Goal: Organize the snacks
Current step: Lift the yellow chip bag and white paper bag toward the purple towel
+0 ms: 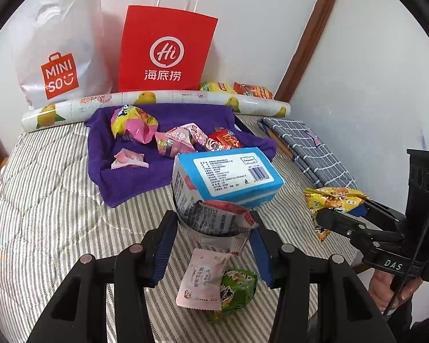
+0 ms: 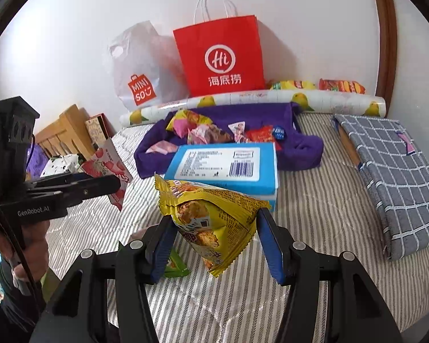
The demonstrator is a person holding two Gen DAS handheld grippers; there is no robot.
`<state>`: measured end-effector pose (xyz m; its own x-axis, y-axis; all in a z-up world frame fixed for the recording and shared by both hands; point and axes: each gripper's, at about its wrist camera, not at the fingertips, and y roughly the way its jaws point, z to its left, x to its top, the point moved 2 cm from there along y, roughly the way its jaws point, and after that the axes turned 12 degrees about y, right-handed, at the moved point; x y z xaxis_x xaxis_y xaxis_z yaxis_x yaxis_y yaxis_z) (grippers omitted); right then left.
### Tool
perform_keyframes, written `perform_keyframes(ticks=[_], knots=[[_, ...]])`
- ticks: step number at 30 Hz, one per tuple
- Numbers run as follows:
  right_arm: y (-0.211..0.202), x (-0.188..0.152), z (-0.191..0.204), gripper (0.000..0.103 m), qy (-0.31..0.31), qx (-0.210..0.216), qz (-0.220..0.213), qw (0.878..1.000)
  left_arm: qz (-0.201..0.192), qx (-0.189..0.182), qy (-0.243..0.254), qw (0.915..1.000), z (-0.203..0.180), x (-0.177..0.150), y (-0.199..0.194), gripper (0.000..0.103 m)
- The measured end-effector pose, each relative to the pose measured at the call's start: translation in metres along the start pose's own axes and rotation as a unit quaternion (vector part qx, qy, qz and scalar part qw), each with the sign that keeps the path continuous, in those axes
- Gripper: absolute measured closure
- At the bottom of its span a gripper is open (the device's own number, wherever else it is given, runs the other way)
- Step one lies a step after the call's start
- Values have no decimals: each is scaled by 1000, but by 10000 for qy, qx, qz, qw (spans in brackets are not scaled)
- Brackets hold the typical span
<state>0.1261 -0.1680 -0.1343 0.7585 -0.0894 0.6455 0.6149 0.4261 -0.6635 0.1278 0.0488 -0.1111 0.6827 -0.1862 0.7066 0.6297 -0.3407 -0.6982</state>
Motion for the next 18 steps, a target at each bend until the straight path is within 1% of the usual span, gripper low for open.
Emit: perform_keyframes(ticks=[11,18], knots=[[-12,17,-2,47,198,-12,-121,9997,-87,35,-37,9999,-6,14,-8,55],[-17,26,-6,47,314,10,-180,9993,-115,32,-150,9998,-5,22,-8,55]])
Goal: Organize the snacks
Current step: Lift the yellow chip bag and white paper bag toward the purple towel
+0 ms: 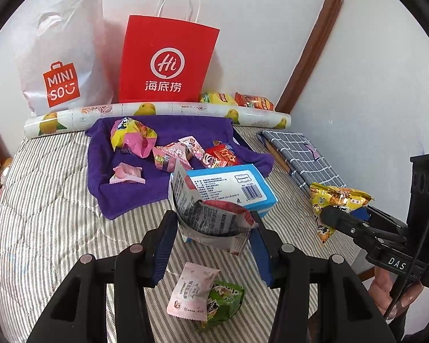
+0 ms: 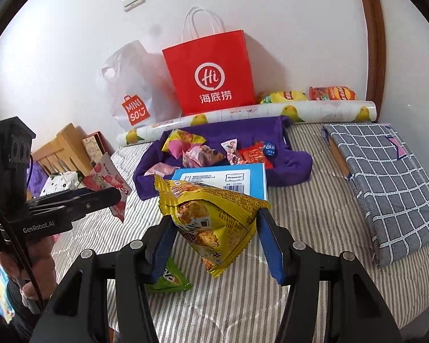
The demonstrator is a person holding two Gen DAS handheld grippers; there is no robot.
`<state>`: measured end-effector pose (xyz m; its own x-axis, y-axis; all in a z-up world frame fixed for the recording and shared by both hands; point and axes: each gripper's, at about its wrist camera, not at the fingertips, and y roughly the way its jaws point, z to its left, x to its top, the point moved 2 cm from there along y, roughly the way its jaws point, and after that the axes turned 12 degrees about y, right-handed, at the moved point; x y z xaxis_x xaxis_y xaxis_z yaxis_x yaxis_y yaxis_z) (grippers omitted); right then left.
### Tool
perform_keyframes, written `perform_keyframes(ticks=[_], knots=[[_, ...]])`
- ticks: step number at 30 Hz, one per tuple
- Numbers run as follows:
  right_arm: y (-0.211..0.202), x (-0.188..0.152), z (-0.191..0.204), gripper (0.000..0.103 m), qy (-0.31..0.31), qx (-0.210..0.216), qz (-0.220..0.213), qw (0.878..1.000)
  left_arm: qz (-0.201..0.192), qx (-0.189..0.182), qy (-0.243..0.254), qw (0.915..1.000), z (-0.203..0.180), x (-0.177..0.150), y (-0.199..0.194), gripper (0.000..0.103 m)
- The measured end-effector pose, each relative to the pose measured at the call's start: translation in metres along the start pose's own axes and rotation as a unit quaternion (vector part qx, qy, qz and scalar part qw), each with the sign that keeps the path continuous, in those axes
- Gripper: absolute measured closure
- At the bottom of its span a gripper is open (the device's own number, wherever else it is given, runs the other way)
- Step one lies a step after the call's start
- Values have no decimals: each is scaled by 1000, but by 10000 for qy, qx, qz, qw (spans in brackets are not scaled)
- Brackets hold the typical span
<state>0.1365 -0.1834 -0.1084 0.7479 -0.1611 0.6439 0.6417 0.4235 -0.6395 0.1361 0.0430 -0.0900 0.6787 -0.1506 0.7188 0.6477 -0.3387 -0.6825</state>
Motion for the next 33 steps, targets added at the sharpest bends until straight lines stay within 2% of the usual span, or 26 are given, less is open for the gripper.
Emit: perform_keyframes(ticks=[33], knots=[[0,47,9,47,47,-99,-177,9998,-184,-289,-51,9994,4,47,11,55]])
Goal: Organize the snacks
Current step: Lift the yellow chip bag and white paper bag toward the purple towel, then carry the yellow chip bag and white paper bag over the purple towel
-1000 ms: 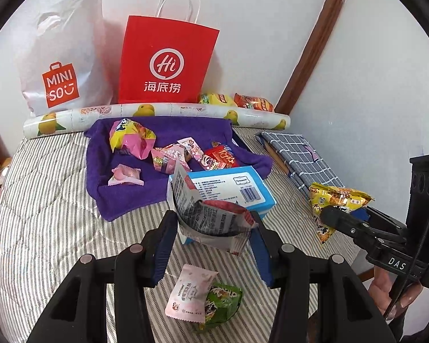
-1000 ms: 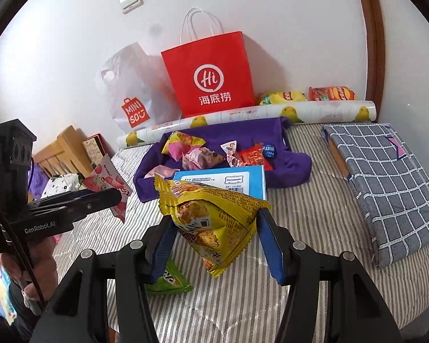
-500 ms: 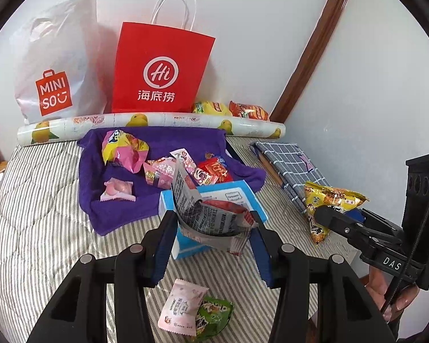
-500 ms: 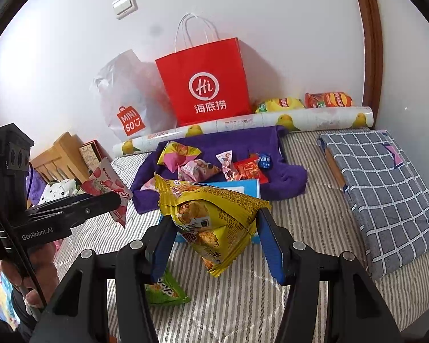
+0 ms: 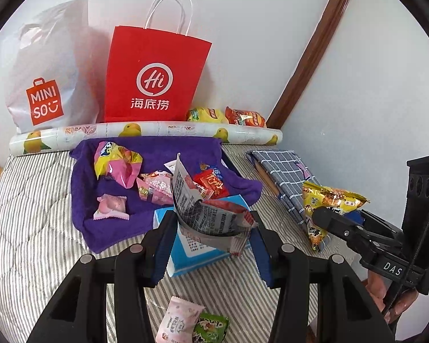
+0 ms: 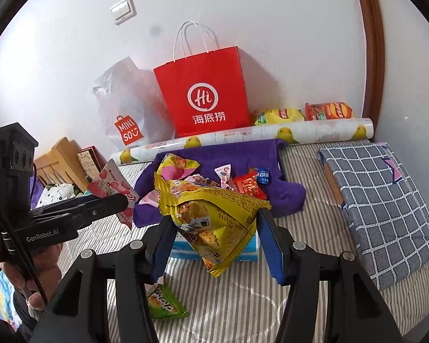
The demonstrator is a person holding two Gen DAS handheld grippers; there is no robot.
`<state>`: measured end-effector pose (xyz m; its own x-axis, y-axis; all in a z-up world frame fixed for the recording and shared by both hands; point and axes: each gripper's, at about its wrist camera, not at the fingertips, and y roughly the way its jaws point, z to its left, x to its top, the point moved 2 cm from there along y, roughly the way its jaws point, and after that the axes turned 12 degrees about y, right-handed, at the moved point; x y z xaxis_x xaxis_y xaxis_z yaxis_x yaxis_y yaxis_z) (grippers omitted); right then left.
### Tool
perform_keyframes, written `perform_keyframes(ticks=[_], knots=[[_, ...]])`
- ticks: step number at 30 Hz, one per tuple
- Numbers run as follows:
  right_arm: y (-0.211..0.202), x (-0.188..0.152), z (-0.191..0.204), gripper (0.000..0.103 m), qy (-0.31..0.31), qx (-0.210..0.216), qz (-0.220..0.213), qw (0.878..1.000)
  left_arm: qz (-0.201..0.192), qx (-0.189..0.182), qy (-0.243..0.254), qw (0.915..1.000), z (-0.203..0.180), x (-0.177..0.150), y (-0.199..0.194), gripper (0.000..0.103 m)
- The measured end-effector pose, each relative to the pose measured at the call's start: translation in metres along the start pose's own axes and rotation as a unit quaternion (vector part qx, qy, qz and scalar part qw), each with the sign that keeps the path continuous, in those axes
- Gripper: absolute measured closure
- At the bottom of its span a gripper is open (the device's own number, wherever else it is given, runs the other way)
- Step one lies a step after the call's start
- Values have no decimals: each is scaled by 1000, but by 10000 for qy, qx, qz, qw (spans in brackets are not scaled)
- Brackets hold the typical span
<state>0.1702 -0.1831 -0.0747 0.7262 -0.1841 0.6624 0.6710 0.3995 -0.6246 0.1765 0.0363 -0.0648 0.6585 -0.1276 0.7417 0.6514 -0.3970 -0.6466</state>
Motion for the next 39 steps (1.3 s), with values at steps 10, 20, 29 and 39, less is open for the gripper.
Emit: perform_keyframes(ticks=[10,20,29,39], knots=[[10,10,1,47,-12,-40,44,10000,21,-38,43,10000,3,11,8,55],[25,18,0,47,28,-75,105,9999,48,-57,22,10000,12,21,16,55],[41,25,1,47,46,-120,164,9998,80,-43,-20,10000,23,28,26,55],[58,34,2,47,10,-140,218,9997,145,15,-98,9998,40,32,41,55]])
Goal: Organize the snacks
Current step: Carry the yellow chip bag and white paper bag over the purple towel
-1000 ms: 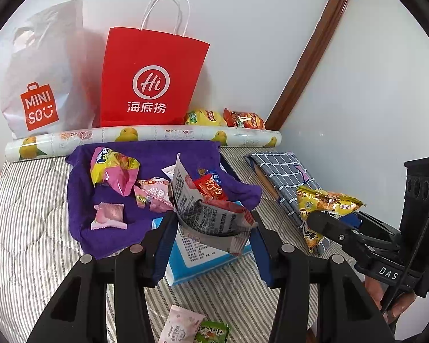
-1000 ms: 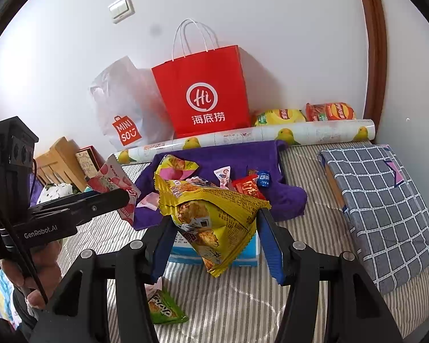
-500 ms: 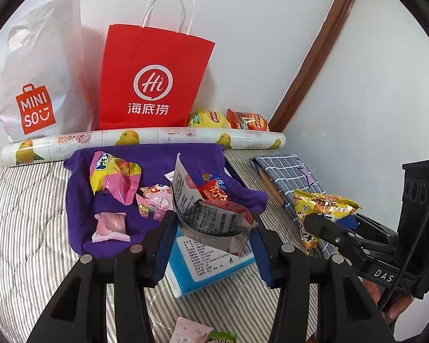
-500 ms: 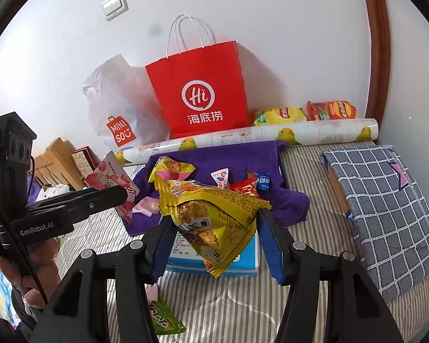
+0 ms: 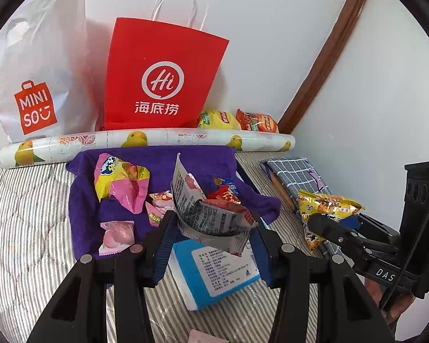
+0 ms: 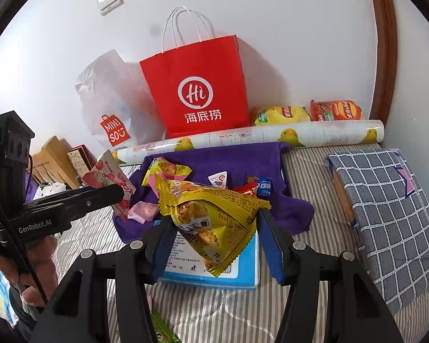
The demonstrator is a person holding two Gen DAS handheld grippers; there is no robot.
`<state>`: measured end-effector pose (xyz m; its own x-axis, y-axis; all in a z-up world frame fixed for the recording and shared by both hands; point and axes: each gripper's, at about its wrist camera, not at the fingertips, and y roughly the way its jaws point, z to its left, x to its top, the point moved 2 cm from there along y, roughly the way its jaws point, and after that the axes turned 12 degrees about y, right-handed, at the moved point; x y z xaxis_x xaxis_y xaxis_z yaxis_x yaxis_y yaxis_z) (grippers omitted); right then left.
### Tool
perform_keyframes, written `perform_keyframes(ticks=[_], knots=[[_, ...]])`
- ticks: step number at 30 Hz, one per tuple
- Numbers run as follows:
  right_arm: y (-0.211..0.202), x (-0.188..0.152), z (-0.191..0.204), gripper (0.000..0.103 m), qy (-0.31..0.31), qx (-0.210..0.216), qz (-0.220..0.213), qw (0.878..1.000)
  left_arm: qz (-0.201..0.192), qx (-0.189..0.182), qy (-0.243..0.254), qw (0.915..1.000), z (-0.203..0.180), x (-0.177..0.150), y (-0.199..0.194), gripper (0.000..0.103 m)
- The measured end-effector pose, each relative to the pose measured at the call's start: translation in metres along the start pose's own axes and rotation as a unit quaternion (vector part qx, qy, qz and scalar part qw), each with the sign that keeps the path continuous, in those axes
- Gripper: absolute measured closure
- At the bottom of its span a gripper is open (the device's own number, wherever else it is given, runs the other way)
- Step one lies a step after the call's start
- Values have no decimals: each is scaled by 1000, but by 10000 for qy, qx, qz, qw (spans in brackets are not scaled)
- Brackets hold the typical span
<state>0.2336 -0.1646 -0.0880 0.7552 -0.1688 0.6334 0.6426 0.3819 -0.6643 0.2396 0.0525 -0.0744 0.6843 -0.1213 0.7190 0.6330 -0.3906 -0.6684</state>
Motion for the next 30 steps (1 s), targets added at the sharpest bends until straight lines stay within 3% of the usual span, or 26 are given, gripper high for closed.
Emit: perform_keyframes(ticks=[15,30], knots=[[28,19,-11,47,24,32,7,10000,76,333,-320,9989,42,9,16,55],[90,43,-13,47,18,130,281,9995,404,498,-413,9971,62,13,58,55]])
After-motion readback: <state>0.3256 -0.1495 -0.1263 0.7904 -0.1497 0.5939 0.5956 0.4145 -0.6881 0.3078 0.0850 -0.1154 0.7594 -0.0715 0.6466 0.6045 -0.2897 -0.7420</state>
